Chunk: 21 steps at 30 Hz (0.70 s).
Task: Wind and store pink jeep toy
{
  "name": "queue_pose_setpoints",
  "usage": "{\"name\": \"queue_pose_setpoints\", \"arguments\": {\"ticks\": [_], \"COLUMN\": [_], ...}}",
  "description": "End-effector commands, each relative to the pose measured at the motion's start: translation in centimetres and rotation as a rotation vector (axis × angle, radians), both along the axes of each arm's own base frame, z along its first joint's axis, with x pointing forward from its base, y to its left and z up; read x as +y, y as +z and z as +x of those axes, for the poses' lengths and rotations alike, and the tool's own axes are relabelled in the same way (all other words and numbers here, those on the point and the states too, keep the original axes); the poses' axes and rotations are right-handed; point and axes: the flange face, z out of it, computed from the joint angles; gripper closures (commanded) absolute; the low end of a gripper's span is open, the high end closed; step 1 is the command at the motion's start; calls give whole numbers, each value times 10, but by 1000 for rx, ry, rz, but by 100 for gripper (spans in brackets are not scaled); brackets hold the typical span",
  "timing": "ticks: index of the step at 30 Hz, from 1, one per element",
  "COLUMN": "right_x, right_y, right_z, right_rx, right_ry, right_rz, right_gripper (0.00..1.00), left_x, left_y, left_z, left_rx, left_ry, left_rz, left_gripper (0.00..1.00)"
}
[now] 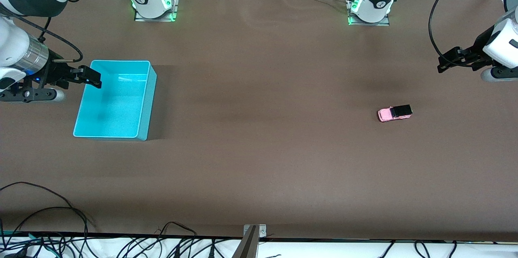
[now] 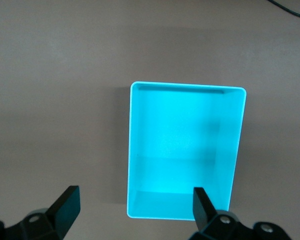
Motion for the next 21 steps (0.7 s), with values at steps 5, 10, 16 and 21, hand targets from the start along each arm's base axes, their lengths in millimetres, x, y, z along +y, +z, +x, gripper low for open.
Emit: {"name": "queue_pose_setpoints", "arguments": {"ticks": [5, 10, 16, 21], "right_x": [1, 2, 1, 1], "right_y": [2, 3, 5, 6], "right_z": [-3, -3, -3, -3], "right_rx": [-2, -5, -8, -11], "right_ry": [1, 2, 0, -8], "right_rz": [20, 18, 20, 20], "right_gripper": [0, 0, 0, 0], "left_x": [1, 0, 1, 1], "left_y": [5, 5, 5, 5], "left_z": [3, 3, 3, 3], "left_rx": [9, 9, 10, 10], "left_ry": [-9, -8, -7, -7], "left_rz": [6, 5, 4, 4], "left_gripper": [0, 0, 0, 0]}}
